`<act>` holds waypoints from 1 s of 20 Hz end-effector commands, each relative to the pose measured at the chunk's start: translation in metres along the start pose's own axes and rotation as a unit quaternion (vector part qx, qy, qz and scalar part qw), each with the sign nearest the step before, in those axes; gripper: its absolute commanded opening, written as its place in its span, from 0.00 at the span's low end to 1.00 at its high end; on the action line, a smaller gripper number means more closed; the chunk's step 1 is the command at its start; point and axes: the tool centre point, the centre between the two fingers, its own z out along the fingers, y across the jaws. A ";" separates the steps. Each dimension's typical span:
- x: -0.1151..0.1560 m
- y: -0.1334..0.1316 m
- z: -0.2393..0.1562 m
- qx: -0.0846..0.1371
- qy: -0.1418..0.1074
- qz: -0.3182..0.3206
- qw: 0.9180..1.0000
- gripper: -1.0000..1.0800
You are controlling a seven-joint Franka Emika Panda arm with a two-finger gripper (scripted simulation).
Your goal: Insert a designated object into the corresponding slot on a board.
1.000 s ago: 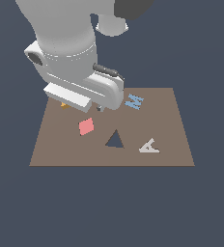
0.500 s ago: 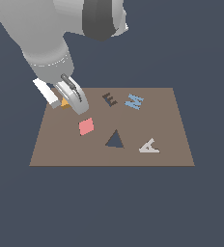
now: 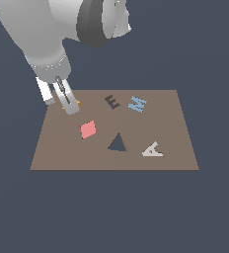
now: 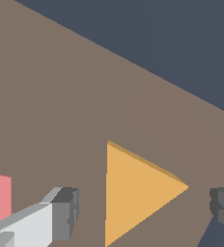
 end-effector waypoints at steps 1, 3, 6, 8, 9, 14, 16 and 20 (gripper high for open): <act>0.000 0.003 0.002 0.000 0.000 0.010 1.000 0.96; 0.000 0.002 0.002 0.000 0.000 0.007 1.000 0.96; 0.000 0.003 0.005 0.000 0.000 0.007 1.000 0.96; 0.000 0.003 0.010 0.000 0.000 0.008 1.000 0.96; -0.001 0.003 0.014 0.000 0.000 0.009 1.000 0.96; -0.001 0.004 0.023 0.001 -0.001 0.010 1.000 0.96; -0.001 0.004 0.023 0.001 -0.001 0.010 1.000 0.00; -0.001 0.004 0.023 0.001 -0.001 0.010 1.000 0.00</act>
